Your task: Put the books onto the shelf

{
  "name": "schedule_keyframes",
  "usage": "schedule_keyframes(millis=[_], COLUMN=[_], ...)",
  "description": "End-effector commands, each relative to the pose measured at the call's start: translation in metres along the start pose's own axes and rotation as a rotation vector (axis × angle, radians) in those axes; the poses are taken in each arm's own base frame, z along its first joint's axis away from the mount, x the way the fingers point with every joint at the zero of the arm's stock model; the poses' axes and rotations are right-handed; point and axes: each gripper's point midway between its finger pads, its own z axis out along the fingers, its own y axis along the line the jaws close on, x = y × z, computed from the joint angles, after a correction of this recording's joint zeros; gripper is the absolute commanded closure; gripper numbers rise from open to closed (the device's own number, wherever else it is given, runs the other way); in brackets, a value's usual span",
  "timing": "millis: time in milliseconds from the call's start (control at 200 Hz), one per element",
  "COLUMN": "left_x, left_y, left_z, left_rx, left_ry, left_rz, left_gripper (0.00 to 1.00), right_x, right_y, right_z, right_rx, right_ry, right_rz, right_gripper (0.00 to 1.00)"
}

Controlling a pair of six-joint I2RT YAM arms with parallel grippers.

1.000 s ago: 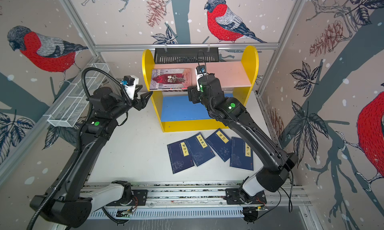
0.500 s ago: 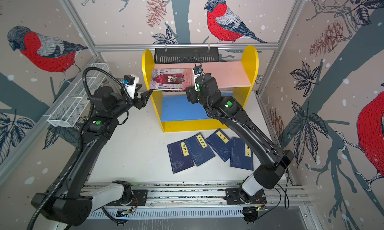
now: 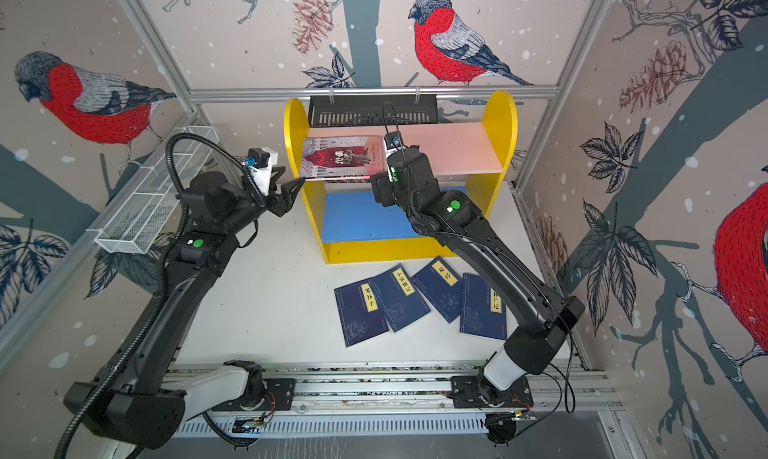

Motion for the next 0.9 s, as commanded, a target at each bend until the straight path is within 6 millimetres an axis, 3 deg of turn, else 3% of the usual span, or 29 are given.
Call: schedule_keyframes(millis=[0, 420, 645, 895], left_x=[-0.01, -0.01, -0.013, -0.012], left_y=[0.005, 0.006, -0.006, -0.018], left_z=[0.0, 0.0, -0.013, -0.035], left_rx=[-0.024, -0.027, 0.019, 0.045], left_ry=[-0.04, -0.039, -0.021, 0.03], left_rz=[0.014, 0.01, -0.03, -0.18], left_gripper=[0.42, 0.44, 0.32, 0.26], right_x=[-0.003, -0.007, -0.022, -0.043], right_y=[-0.001, 0.005, 0.008, -0.001], right_z=[0.0, -0.004, -0.016, -0.041], right_rx=[0.008, -0.029, -0.104, -0.226], right_ry=[-0.009, -0.01, -0.042, -0.1], right_rz=[0.001, 0.008, 0.05, 0.16], right_gripper=[0.21, 0.2, 0.16, 0.16])
